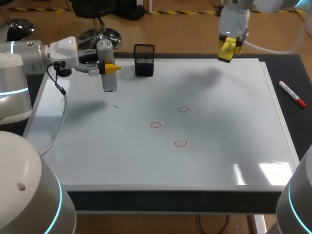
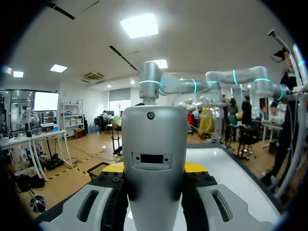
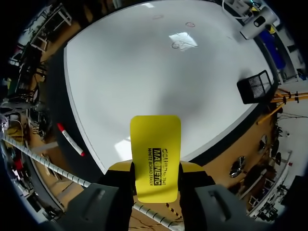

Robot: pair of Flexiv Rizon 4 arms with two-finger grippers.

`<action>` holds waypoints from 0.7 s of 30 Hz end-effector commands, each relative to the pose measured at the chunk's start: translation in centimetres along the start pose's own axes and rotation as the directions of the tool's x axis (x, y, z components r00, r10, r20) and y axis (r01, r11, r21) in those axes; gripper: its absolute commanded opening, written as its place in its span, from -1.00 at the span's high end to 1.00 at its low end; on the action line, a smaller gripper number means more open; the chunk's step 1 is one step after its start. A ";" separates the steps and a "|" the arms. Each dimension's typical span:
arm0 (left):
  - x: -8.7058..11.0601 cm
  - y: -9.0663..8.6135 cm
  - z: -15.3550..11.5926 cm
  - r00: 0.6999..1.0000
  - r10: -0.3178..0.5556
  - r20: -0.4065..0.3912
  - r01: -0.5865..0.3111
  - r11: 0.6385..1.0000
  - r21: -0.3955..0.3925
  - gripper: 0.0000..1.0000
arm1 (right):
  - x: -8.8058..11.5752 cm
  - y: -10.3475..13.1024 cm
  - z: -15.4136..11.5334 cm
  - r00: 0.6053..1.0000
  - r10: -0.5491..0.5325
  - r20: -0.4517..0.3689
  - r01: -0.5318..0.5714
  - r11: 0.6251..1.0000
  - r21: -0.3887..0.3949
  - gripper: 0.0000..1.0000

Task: Pick up the inspection probe, press it on each red-marked spot on the whiteboard one by one, put down the probe, pick up the eraser, and wipe off all the red marks.

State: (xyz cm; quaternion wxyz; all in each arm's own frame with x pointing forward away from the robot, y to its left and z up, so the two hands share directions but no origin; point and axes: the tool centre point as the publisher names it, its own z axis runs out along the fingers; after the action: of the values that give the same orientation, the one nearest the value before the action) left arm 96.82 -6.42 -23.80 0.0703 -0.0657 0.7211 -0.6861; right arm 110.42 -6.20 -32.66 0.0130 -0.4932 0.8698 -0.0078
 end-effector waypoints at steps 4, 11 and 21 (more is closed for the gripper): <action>0.0 0.0 0.0 1.000 0.002 0.001 -0.002 1.000 0.002 1.00 | 2.4 0.2 -0.5 1.000 0.021 0.017 -0.021 1.000 0.013 1.00; 0.0 0.0 0.0 1.000 0.002 0.001 -0.002 1.000 0.002 1.00 | 3.6 0.3 -0.4 0.998 0.053 0.017 -0.053 0.999 -0.001 1.00; 0.0 0.0 0.0 1.000 0.002 0.001 -0.002 1.000 0.002 1.00 | 4.4 0.2 -0.4 0.996 0.087 0.030 -0.087 0.996 -0.003 1.00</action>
State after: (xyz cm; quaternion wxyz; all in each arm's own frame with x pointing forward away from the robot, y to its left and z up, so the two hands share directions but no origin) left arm 96.82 -6.42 -23.80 0.0703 -0.0657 0.7211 -0.6861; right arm 108.09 -9.66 -32.50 0.0225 -0.4576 0.8889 -0.0009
